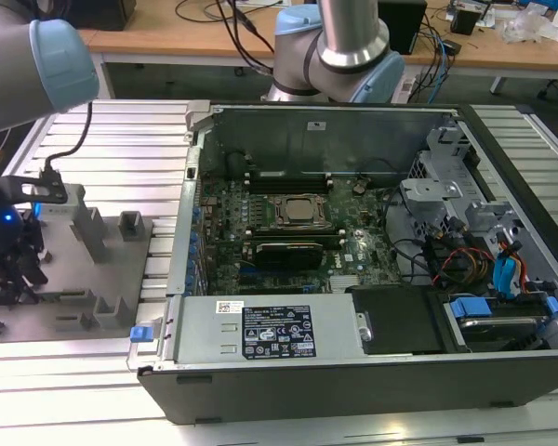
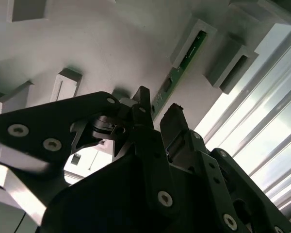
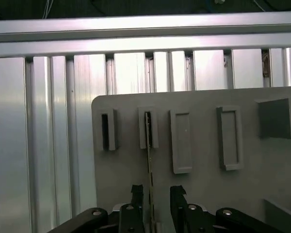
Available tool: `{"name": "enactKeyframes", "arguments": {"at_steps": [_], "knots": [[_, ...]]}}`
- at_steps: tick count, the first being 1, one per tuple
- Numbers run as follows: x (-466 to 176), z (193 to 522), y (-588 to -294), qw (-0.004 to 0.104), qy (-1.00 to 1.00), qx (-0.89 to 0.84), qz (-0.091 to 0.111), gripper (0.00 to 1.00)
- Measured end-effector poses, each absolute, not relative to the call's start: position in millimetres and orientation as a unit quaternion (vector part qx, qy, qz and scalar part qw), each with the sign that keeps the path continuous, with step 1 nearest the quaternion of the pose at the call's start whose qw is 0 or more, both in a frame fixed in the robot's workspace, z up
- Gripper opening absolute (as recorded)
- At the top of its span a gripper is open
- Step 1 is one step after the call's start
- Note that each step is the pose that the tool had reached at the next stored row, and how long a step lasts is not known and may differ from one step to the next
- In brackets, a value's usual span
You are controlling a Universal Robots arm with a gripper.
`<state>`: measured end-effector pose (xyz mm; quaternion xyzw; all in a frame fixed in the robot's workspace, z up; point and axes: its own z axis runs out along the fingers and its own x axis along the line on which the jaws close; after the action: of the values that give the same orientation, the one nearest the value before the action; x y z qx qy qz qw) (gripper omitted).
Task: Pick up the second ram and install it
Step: 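Pick up the second ram and move it above second insertion slot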
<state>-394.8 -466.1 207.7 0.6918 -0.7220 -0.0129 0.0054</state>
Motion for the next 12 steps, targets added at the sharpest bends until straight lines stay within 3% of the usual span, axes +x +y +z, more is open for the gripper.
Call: {"name": "enactKeyframes", "arguments": {"at_steps": [8, 11, 12], "knots": [[-395.9, 201.6, -467.9, 0.005, -0.721, 0.693, -0.013, 0.36], [-395.9, 201.4, -467.9, 0.005, -0.721, 0.693, -0.013, 0.14], [-395.9, 201.3, -467.9, 0.005, -0.721, 0.693, -0.013, 0.14]]}}
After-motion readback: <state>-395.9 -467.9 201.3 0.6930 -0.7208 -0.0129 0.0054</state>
